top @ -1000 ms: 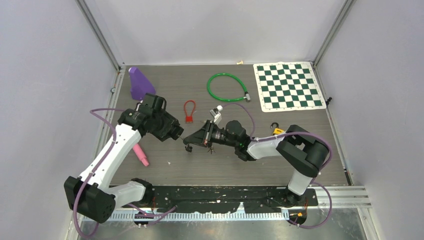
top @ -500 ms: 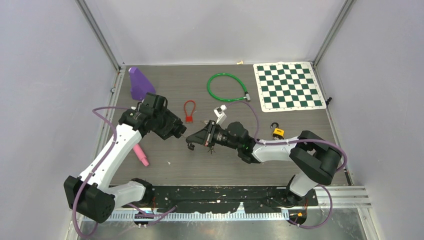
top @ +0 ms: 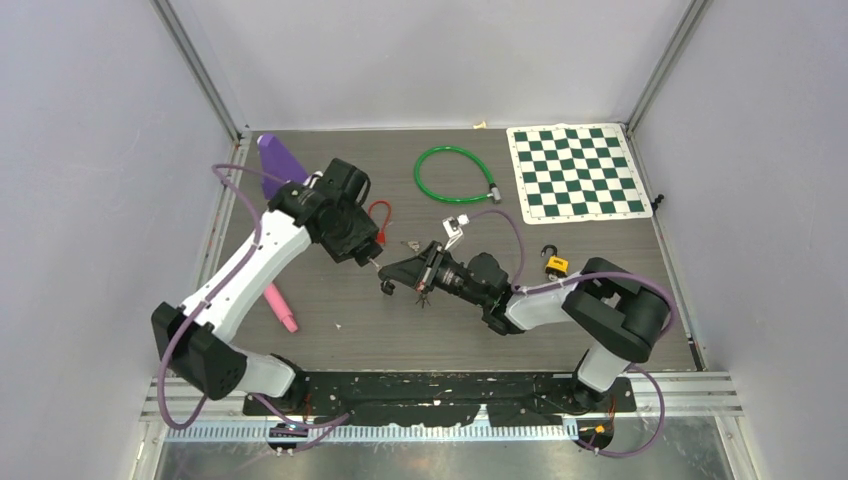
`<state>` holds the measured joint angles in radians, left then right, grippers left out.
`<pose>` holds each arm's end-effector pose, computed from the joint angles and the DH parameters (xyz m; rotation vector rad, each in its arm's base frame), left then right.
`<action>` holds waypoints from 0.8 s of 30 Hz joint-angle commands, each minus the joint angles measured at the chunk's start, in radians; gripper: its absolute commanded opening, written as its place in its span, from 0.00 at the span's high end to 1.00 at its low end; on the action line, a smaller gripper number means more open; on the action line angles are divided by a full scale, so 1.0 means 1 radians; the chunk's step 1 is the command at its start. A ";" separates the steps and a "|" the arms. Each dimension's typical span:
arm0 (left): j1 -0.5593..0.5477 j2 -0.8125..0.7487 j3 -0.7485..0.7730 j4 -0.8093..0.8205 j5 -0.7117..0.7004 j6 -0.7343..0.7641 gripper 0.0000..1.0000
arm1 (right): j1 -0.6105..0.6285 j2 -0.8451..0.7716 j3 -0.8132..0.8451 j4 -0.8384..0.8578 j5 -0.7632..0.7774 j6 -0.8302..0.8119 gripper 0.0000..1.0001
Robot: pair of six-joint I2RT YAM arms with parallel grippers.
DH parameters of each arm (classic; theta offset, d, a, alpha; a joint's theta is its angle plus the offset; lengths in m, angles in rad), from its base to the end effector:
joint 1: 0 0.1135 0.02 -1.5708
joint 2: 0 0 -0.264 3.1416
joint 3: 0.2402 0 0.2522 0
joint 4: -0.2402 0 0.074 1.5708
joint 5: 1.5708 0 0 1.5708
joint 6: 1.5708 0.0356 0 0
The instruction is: Unlock with the key
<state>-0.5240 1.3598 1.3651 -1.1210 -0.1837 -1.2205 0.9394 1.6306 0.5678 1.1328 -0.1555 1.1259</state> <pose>0.2260 -0.1231 0.3350 -0.9730 2.5119 -0.3180 0.1822 0.2585 0.1998 0.0177 1.7858 1.7101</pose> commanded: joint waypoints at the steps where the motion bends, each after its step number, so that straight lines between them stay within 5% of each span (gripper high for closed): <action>1: -0.041 0.060 0.081 -0.157 -0.021 0.016 1.00 | -0.027 0.087 -0.031 0.183 0.113 0.044 0.95; 13: -0.048 0.122 0.095 -0.231 -0.097 -0.093 1.00 | -0.025 0.077 -0.171 0.309 0.291 0.115 0.95; 24: -0.013 0.125 0.107 -0.241 -0.032 -0.064 1.00 | -0.030 0.125 -0.099 0.331 0.152 0.102 0.94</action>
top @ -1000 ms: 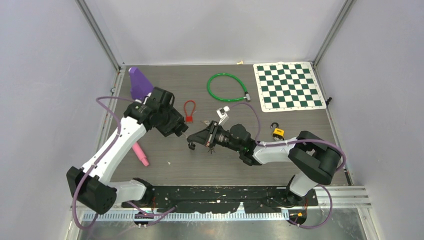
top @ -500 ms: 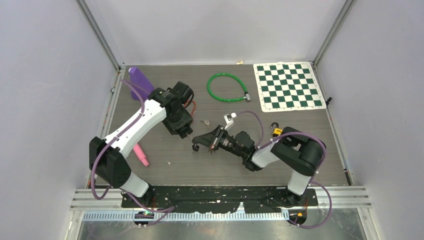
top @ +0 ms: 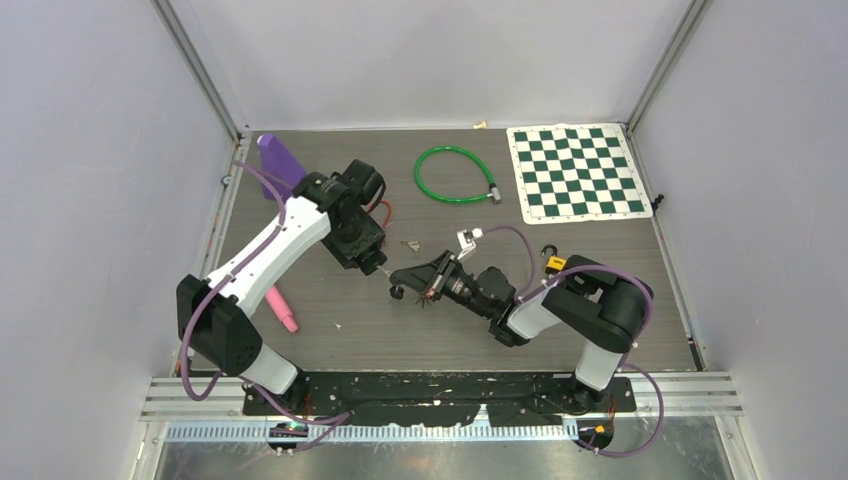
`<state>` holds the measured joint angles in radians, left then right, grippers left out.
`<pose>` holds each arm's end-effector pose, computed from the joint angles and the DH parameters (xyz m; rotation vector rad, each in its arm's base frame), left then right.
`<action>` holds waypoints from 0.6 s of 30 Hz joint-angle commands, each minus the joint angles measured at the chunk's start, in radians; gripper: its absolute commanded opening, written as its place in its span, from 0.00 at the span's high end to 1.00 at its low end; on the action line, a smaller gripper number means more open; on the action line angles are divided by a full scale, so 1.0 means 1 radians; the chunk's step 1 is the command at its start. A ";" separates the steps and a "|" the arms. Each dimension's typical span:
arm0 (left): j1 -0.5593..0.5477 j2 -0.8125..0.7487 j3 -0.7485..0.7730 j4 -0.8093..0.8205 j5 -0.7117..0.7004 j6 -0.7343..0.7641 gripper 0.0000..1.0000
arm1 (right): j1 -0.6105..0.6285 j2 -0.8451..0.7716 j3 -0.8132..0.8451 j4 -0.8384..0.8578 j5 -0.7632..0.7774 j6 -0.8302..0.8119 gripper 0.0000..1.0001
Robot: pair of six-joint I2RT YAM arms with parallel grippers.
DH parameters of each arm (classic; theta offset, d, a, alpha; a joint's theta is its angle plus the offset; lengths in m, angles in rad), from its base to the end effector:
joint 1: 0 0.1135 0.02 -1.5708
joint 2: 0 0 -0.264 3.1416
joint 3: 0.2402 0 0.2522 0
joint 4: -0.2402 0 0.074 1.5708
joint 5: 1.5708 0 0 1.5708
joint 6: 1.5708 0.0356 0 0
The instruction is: Unlock with the key
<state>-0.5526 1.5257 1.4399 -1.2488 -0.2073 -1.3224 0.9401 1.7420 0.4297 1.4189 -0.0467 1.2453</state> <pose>0.2445 -0.1422 0.3102 -1.0965 2.6137 -0.0966 0.1724 0.2389 0.1638 0.2210 1.7359 1.7470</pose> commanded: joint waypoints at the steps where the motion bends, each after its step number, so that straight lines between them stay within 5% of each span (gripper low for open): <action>1: 0.018 -0.047 0.029 -0.106 -0.004 0.039 1.00 | -0.031 0.011 0.042 0.045 0.020 -0.028 0.95; 18: 0.040 -0.084 0.008 -0.053 0.051 0.059 1.00 | -0.022 0.031 0.133 0.050 -0.117 -0.065 0.95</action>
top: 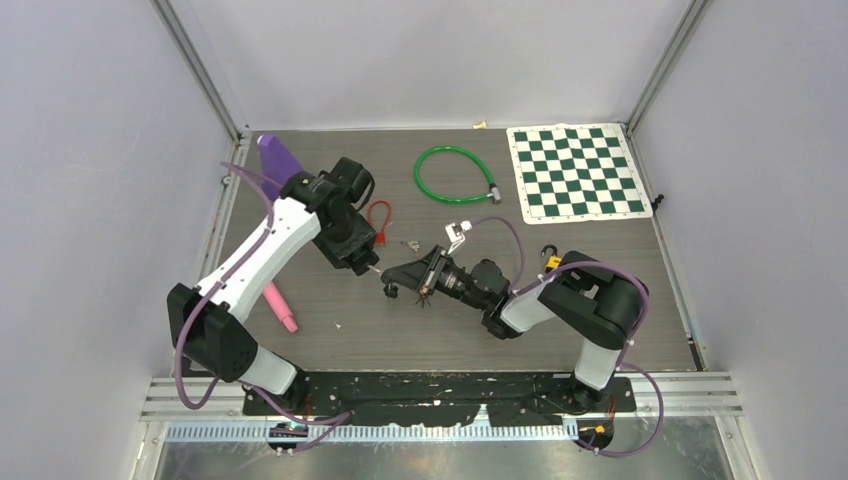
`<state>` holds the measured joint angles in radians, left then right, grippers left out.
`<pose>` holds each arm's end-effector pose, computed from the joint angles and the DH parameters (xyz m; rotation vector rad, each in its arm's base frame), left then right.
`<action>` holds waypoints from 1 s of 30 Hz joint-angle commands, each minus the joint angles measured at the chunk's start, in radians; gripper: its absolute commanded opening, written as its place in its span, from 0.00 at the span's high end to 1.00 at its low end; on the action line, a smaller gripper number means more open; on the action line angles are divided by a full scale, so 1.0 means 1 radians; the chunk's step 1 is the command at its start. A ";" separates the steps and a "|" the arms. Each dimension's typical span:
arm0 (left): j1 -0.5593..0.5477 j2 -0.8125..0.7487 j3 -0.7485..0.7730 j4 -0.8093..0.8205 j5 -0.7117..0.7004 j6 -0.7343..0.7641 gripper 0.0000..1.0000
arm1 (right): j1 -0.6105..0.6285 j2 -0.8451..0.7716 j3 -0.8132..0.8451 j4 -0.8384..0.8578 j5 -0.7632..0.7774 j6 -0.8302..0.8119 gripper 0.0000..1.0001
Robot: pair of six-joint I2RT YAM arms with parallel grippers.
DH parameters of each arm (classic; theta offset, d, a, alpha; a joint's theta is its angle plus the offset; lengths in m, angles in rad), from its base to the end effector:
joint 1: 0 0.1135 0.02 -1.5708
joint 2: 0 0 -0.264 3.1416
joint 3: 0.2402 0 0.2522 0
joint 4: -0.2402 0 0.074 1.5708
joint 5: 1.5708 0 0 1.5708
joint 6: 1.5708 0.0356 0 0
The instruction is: Unlock with the key
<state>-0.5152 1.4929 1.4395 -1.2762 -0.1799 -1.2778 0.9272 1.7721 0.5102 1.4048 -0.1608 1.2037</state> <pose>0.2410 -0.1291 0.3177 -1.0892 2.6332 -0.1093 0.1829 0.2534 0.1726 0.0785 1.7223 1.8006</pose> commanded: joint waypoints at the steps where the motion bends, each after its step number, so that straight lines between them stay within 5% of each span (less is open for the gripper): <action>1: 0.004 -0.055 0.007 -0.022 0.029 0.016 1.00 | -0.009 0.002 0.054 0.065 -0.011 -0.026 0.95; 11: 0.024 -0.111 -0.049 0.039 0.115 0.001 1.00 | -0.009 0.022 0.088 0.056 -0.050 -0.021 0.94; 20: 0.024 -0.193 -0.160 0.143 0.198 -0.104 1.00 | 0.006 -0.034 0.071 -0.132 0.066 -0.002 0.95; 30: 0.023 -0.272 -0.233 0.268 0.215 -0.195 1.00 | 0.074 -0.054 0.068 -0.161 0.203 0.038 0.95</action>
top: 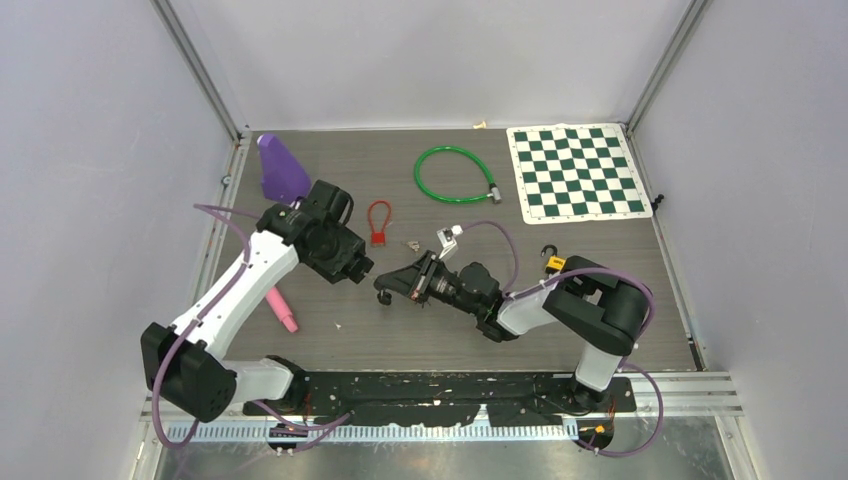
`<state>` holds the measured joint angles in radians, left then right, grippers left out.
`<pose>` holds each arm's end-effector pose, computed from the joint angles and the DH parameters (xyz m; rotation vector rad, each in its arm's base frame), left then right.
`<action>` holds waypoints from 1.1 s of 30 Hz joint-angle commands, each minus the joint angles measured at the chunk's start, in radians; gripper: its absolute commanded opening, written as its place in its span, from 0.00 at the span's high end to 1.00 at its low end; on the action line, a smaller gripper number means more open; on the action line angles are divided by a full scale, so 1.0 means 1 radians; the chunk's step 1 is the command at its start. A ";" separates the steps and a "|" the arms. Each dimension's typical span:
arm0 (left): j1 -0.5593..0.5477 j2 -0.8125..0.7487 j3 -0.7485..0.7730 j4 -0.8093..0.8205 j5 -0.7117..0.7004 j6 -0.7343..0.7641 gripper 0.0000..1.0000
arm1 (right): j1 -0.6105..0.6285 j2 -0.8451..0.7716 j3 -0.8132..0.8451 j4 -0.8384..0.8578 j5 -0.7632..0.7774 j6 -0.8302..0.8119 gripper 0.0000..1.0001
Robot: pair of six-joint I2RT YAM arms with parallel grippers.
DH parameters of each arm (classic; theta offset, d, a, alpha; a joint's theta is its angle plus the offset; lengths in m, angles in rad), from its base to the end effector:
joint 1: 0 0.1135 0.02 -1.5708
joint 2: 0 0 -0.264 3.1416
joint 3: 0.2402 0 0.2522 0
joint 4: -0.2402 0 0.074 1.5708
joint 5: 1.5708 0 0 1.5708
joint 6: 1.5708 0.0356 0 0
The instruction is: Unlock with the key
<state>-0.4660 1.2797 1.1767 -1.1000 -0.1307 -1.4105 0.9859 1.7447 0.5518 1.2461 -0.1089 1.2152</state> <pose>0.2106 -0.1007 0.2989 -1.3056 2.4810 -0.3121 0.1740 0.2698 0.1738 0.1048 1.8283 1.7641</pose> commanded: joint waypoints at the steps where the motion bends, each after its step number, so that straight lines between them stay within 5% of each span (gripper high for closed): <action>1: -0.026 -0.062 0.031 0.092 0.160 -0.064 1.00 | 0.016 -0.025 0.024 0.002 0.162 0.035 0.95; 17: -0.033 -0.010 0.095 0.025 0.149 0.006 1.00 | -0.067 0.068 0.079 0.116 -0.017 0.016 0.94; 25: -0.033 0.009 0.085 0.031 0.167 -0.003 1.00 | -0.033 0.008 0.098 0.058 0.003 -0.325 0.94; 33: -0.033 0.021 0.082 0.046 0.176 -0.009 1.00 | -0.003 -0.041 0.089 -0.010 0.092 -0.438 0.95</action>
<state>-0.4641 1.3037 1.2118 -1.0687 -0.1715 -1.4025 0.9684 1.7412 0.5964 1.2316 -0.1230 0.9066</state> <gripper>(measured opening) 0.559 0.096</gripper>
